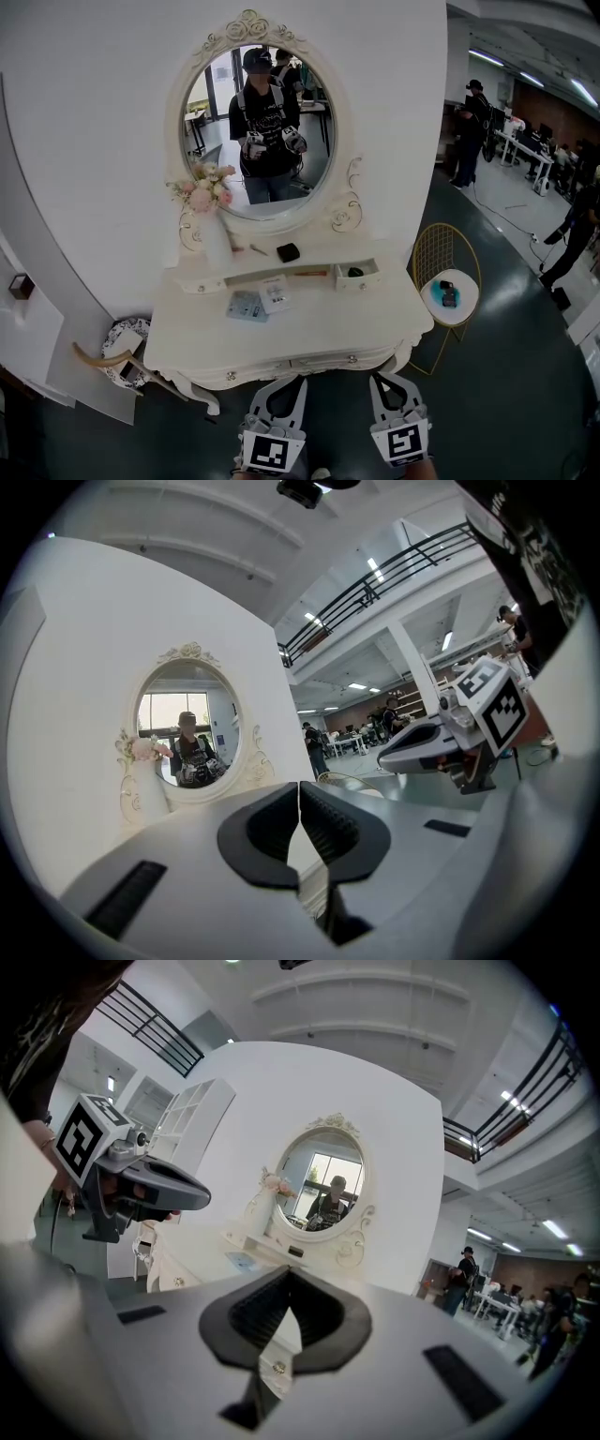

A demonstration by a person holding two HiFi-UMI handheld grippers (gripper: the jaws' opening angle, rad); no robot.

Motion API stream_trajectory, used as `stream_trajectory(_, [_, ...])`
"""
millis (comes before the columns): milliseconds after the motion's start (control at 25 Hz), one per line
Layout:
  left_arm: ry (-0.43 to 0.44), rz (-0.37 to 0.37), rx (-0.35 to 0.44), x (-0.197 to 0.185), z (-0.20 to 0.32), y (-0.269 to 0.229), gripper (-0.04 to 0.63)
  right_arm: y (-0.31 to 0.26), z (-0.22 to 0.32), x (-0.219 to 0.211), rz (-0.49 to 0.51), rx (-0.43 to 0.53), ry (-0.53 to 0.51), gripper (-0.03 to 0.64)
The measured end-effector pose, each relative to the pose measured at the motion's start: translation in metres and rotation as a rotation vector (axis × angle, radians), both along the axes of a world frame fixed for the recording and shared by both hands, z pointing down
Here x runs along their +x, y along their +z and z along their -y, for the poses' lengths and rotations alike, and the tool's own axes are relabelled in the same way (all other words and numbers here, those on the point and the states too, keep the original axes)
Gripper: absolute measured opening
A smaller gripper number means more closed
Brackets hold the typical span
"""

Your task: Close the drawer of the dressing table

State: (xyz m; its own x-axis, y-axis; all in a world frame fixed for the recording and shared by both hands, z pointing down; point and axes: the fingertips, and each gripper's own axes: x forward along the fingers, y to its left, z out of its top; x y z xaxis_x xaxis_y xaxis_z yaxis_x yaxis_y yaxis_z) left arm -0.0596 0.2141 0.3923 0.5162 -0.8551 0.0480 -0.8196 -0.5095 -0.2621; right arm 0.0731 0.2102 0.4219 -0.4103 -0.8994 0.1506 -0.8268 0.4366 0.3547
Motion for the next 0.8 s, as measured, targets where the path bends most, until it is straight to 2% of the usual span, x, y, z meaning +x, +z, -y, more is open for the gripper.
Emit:
stream_trajectory(280, [0.024, 0.024, -0.002, -0.009, 0.036, 0.008, 0.018, 0.0, 0.033, -0.011, -0.01, 0.014, 0.018, 0.011])
stream_trajectory(800, [0.041, -0.029, 0.003, -0.037, 0.113, -0.003, 0.017, -0.001, 0.108, -0.033, -0.02, 0.018, 0.043, 0.011])
